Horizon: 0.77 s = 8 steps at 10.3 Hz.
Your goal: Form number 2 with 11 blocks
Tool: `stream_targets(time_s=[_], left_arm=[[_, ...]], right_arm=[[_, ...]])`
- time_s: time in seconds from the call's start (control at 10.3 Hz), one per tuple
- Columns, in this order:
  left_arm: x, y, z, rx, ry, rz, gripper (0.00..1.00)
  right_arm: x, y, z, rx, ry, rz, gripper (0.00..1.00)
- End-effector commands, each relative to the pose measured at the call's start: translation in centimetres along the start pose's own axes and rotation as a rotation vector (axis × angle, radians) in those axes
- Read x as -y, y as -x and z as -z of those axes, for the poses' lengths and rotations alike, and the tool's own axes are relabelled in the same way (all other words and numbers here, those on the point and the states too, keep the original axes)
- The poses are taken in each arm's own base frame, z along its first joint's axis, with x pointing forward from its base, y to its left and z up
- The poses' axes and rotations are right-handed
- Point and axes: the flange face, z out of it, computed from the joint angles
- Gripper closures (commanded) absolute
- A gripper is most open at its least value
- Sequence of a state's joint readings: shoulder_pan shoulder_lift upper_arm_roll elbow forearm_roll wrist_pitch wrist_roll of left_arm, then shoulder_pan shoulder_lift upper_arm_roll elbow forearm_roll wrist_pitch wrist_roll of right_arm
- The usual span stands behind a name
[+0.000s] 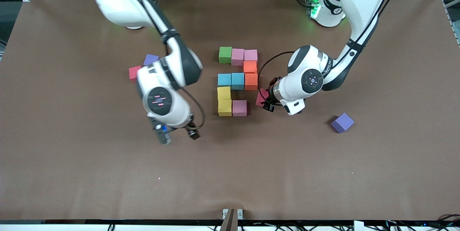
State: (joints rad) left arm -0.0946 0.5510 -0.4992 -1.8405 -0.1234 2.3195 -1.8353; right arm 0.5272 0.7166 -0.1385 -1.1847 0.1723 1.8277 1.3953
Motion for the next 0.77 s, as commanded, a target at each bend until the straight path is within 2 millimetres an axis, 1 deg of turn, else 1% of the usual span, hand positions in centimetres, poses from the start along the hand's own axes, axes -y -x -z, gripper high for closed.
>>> stream_targets(time_s=[0.0, 0.1, 0.19, 0.29, 0.39, 0.48, 0.58, 0.68], left_arm=[[-0.9, 0.6, -1.2, 0.032, 0.045, 0.111, 0.47], [-1.0, 0.1, -1.7, 0.016, 0.046, 0.122, 0.47], [-0.9, 0.2, -2.4, -0.020, 0.048, 0.123, 0.47], [-0.7, 0.4, -3.5, -0.080, 0.056, 0.129, 0.47], [-1.1, 1.3, -3.8, -0.103, 0.075, 0.146, 0.47], [-2.0, 1.9, -3.9, -0.094, 0.090, 0.166, 0.47], [-1.9, 2.5, -4.4, -0.092, 0.086, 0.176, 0.47], [-1.8, 2.7, -4.4, -0.093, 0.086, 0.175, 0.47]], right_arm=[[-6.1, -6.5, 4.5, 0.037, -0.001, 0.095, 0.00], [-8.2, -9.8, 5.8, 0.046, -0.011, 0.124, 0.00], [-10.4, -12.8, 7.0, 0.057, -0.010, 0.170, 0.00], [-12.7, -16.1, 8.1, 0.072, -0.005, 0.223, 0.00], [-14.9, -18.8, 9.2, 0.080, -0.014, 0.276, 0.00], [-17.3, -20.5, 9.7, 0.085, -0.017, 0.327, 0.00], [-19.6, -21.6, 9.8, 0.092, -0.020, 0.374, 0.00], [-21.4, -22.2, 9.9, 0.084, -0.011, 0.423, 0.00]])
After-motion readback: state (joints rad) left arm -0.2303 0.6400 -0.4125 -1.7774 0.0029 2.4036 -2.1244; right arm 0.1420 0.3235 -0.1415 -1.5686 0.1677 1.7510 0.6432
